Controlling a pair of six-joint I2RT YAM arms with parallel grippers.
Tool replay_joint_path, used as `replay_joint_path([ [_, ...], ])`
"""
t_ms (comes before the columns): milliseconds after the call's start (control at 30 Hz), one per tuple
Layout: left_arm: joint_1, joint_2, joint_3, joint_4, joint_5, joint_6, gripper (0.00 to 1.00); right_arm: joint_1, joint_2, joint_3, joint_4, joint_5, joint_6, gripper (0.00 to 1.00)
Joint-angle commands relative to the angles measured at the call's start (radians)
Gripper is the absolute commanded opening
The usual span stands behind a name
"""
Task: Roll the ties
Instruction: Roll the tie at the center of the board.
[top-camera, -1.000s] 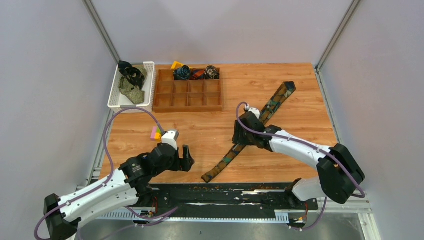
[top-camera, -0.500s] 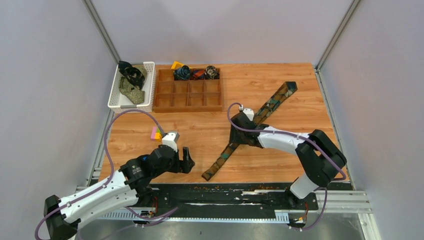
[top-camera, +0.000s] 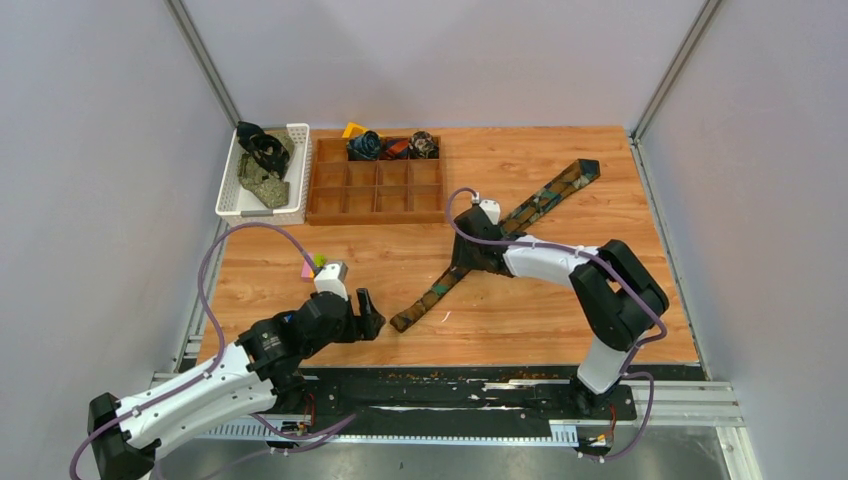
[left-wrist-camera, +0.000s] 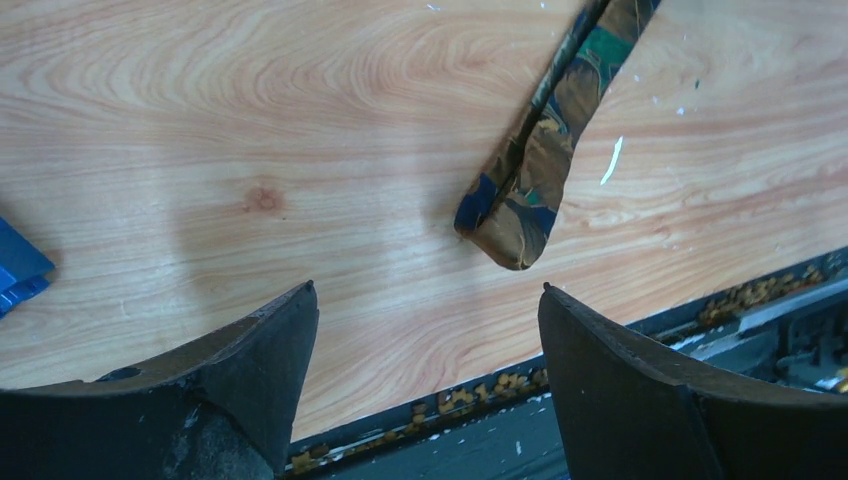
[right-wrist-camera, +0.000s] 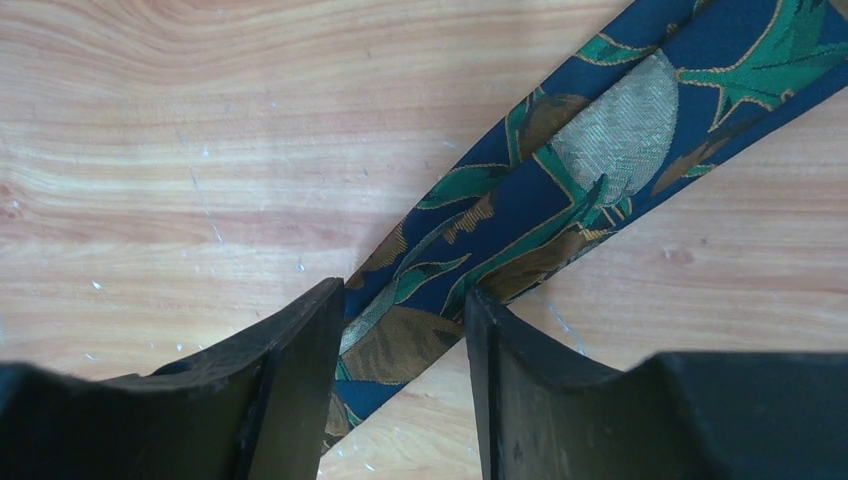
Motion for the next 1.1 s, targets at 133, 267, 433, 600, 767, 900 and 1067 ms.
replay_joint_path([
  [133, 0.004, -0.086, -0.104, 0.100, -0.086, -0.333, 0.78, -0.006, -0.198, -0.010, -0.153, 0.029, -0.078, 0.51],
  [267, 0.004, -0.108, -0.171, 0.189, -0.069, -0.407, 0.73, -0.007, -0.267, -0.029, -0.167, 0.040, -0.109, 0.51],
  [433, 0.004, -0.103, -0.231, 0.287, -0.038, -0.444, 0.70, -0.007, -0.271, -0.046, -0.147, 0.015, -0.133, 0.51],
  [600, 0.004, -0.053, -0.233, 0.332, -0.022, -0.459, 0.66, -0.006, -0.240, -0.059, -0.118, 0.021, -0.143, 0.51],
  [767, 0.004, -0.002, -0.245, 0.405, 0.000, -0.468, 0.60, -0.007, -0.216, -0.065, -0.090, 0.019, -0.167, 0.51],
  [900, 0.004, 0.041, -0.258, 0.470, 0.011, -0.474, 0.59, -0.005, -0.212, -0.083, -0.065, 0.028, -0.186, 0.51],
  [1067, 0.004, 0.104, -0.273, 0.552, 0.025, -0.479, 0.58, -0.005, -0.203, -0.107, -0.035, 0.018, -0.196, 0.51],
])
